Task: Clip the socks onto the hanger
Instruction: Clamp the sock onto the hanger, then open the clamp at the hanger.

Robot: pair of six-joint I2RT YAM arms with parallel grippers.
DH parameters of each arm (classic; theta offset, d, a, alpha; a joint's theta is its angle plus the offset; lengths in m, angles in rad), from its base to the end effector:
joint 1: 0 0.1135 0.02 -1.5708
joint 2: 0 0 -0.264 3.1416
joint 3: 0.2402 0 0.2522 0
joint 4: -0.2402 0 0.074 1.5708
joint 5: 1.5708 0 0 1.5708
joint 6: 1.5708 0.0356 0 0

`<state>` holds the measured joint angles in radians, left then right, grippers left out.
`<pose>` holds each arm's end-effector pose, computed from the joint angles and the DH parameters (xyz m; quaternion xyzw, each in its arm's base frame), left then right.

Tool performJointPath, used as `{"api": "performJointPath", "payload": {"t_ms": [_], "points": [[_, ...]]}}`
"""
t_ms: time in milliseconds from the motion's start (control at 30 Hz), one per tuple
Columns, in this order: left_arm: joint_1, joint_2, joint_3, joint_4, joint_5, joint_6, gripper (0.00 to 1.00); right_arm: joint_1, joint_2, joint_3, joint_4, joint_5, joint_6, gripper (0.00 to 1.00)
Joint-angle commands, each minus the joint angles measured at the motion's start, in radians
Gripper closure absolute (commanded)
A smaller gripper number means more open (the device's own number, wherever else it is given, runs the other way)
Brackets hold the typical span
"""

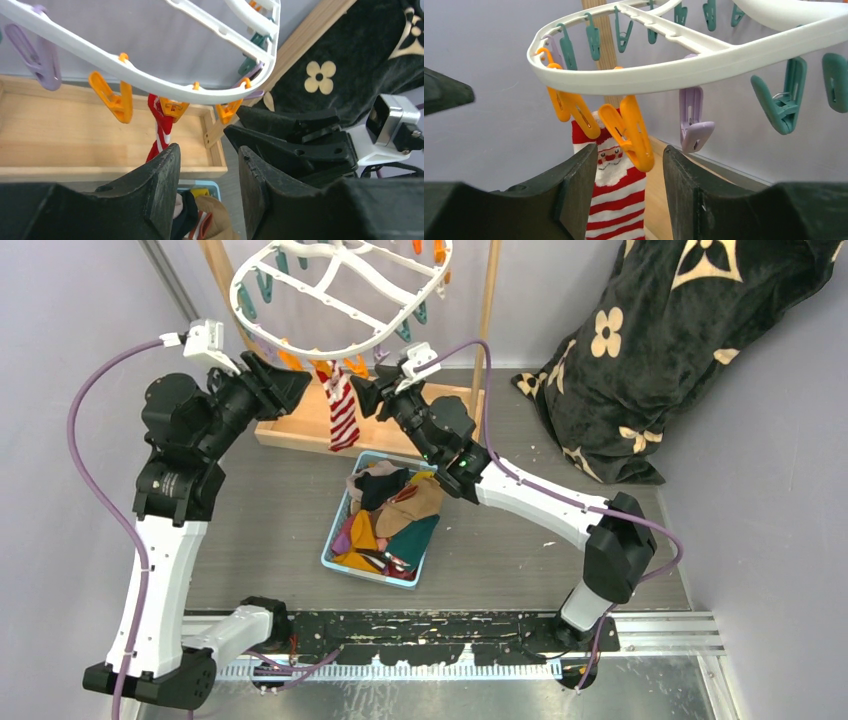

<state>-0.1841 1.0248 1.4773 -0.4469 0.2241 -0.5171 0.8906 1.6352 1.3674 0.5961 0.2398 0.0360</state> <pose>0.1811 -0.0418 0.5008 -0.0379 0.7042 -0.3161 0.6347 0.2530 0.2993 0.4050 -0.1510 0.5662 0.2985 0.7533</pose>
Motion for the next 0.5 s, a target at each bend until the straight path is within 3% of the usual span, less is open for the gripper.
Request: {"api": "performJointPath", "payload": {"t_ms": [0, 467], "points": [[-0.016, 0.008, -0.03, 0.01, 0.091, -0.009, 0.55, -0.004, -0.05, 0.0, 0.023, -0.061, 0.04, 0.45], [-0.025, 0.033, -0.033, 0.067, 0.047, 0.013, 0.59, -0.072, 0.042, 0.119, -0.048, -0.275, 0.125, 0.42]]}}
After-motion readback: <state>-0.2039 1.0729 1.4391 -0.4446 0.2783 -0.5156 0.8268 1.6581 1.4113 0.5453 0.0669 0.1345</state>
